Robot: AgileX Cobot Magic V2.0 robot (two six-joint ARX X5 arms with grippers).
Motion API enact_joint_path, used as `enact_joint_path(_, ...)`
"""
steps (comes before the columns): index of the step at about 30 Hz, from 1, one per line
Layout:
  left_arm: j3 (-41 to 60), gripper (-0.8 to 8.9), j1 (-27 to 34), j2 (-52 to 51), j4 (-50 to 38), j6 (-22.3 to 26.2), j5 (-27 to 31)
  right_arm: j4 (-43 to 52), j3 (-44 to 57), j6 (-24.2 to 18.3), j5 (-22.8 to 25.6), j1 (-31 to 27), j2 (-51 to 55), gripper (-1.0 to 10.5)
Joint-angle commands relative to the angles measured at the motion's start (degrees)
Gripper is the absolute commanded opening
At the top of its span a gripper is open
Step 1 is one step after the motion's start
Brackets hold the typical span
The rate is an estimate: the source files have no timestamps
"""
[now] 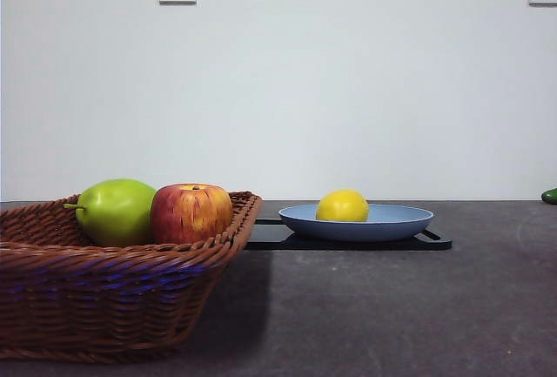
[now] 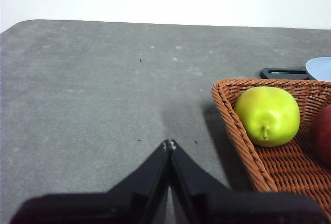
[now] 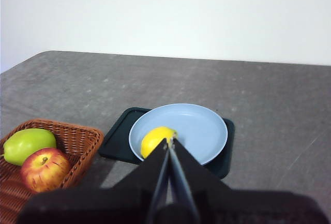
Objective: Take the lemon from the basket,put the lemon in the plate,hand out the plate
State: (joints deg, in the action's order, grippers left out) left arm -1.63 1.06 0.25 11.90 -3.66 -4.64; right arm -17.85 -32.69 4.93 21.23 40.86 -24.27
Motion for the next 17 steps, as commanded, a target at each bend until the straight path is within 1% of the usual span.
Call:
enact_joint_path(1,0.4,0.09,-0.1,-0.1,-0.3,-0.2,-0.1,-0.2,0.0,-4.8,0.0,-0.7,1.9,0.0)
enact_joint_path(2,0.4,0.09,-0.1,-0.1,-0.3,-0.2,-0.1,-0.2,0.9,-6.3,-0.4,-2.2,3.2,0.0)
enact_joint_path(3,0.4,0.09,-0.1,-0.1,-0.3,-0.2,-0.1,-0.1,2.0,-6.8,-0.9,-3.8,4.3,0.0)
enact_joint_path(4,0.4,0.09,-0.1,-0.1,-0.3,-0.2,-0.1,0.0,3.4,-6.8,-2.4,-5.8,5.4,0.0)
enact_joint_path(9,0.4,0.09,-0.1,-0.2,-0.3,-0.2,-0.1,5.0,14.2,-6.8,-19.3,-20.8,11.9,0.0)
enact_joint_path(12,0.4,0.09,-0.1,-0.1,-0.3,-0.2,-0.1,10.1,20.3,-6.7,-28.3,-28.0,14.8,0.0)
enact_joint_path(14,0.4,0.09,-0.1,-0.1,-0.3,-0.2,-0.1,12.8,23.6,-6.7,-31.3,-30.8,16.3,0.0)
enact_joint_path(17,0.4,0.09,-0.1,-0.1,-0.3,-0.2,-0.1,13.7,26.7,-6.7,-31.8,-33.1,18.1,0.0)
